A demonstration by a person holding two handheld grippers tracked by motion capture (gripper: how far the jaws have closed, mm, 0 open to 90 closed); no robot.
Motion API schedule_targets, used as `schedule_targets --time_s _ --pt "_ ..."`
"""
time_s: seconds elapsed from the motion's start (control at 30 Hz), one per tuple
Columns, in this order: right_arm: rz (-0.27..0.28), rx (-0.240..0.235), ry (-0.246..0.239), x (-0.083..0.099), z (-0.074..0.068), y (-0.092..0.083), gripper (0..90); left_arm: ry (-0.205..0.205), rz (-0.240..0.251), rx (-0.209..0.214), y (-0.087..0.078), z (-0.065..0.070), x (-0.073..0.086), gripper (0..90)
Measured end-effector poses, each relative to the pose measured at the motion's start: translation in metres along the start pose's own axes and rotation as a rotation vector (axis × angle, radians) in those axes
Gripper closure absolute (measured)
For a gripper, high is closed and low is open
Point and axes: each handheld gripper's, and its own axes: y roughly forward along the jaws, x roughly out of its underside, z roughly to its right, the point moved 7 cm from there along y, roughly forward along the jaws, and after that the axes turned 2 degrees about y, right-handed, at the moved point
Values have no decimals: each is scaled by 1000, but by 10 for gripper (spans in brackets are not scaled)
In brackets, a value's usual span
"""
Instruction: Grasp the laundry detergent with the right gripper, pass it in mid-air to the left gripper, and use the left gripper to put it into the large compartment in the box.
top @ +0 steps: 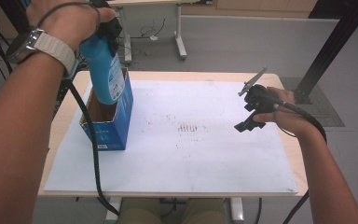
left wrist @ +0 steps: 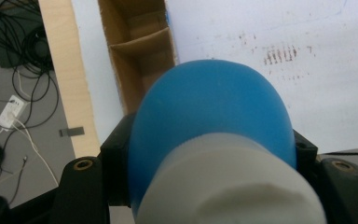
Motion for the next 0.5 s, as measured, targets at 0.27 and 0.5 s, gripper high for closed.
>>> schedule_targets --time_s 0.27,0.5 --pt "-16 1 10 6 2 2 89 -36 -4 -4 7 -13 1 380" --pt "-39 11 2 7 4 1 95 -68 0 -6 9 -24 1 380"
